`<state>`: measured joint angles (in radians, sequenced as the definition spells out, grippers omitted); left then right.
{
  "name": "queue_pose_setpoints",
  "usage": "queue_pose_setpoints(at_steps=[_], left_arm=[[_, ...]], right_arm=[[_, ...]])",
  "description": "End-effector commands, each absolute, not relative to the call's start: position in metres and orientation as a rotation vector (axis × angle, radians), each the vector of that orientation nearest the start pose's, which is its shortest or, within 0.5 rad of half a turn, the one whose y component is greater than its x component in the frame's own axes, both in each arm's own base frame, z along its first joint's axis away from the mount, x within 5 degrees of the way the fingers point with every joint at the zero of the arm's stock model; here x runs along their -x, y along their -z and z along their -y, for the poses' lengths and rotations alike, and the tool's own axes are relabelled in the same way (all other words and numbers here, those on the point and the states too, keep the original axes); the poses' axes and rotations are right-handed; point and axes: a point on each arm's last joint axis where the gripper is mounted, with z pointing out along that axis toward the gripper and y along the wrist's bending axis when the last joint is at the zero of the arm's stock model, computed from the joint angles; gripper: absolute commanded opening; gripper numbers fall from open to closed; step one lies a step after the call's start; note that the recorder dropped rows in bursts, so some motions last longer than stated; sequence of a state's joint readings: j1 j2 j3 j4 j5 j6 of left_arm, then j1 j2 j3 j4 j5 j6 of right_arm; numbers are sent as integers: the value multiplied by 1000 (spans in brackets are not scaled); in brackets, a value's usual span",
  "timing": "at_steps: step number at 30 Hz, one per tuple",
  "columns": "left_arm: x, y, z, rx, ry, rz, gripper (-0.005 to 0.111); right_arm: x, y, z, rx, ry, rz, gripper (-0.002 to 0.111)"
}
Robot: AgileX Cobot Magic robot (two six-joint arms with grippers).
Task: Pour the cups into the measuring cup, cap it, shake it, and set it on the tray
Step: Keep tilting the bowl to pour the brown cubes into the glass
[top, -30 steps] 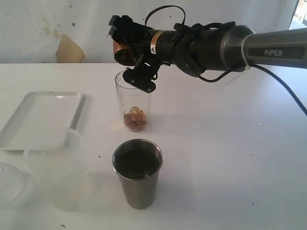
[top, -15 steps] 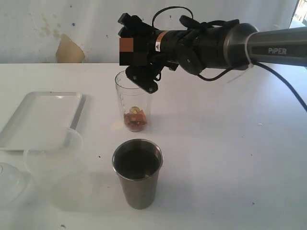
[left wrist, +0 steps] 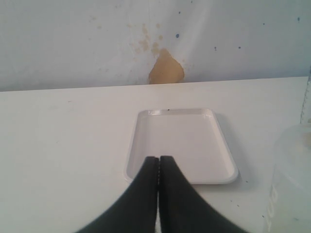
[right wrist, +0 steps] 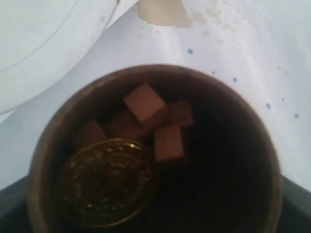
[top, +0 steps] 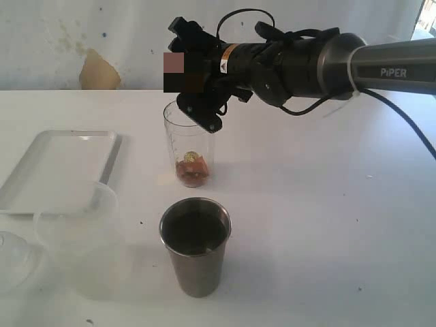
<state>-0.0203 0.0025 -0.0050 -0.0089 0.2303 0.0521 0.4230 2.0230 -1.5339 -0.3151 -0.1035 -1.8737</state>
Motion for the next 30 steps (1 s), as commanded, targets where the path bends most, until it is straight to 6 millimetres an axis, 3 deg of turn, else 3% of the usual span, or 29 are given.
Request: queue_pose_setpoints(at_steps=[1, 20, 28, 30], left_arm=[[-55, -192, 1, -58, -14, -1715, 1], [-55, -192, 1, -58, -14, -1715, 1], [-55, -192, 1, -58, -14, -1715, 1], [-55, -192, 1, -58, -14, -1715, 1]], right_arm=[[-441, -259, -199, 1964, 1147, -527, 0], [-441, -259, -198, 1962, 1149, -528, 0], [-447, -270, -207, 1785, 1224, -410, 0], [-447, -267, -209, 1820, 1250, -333, 0]])
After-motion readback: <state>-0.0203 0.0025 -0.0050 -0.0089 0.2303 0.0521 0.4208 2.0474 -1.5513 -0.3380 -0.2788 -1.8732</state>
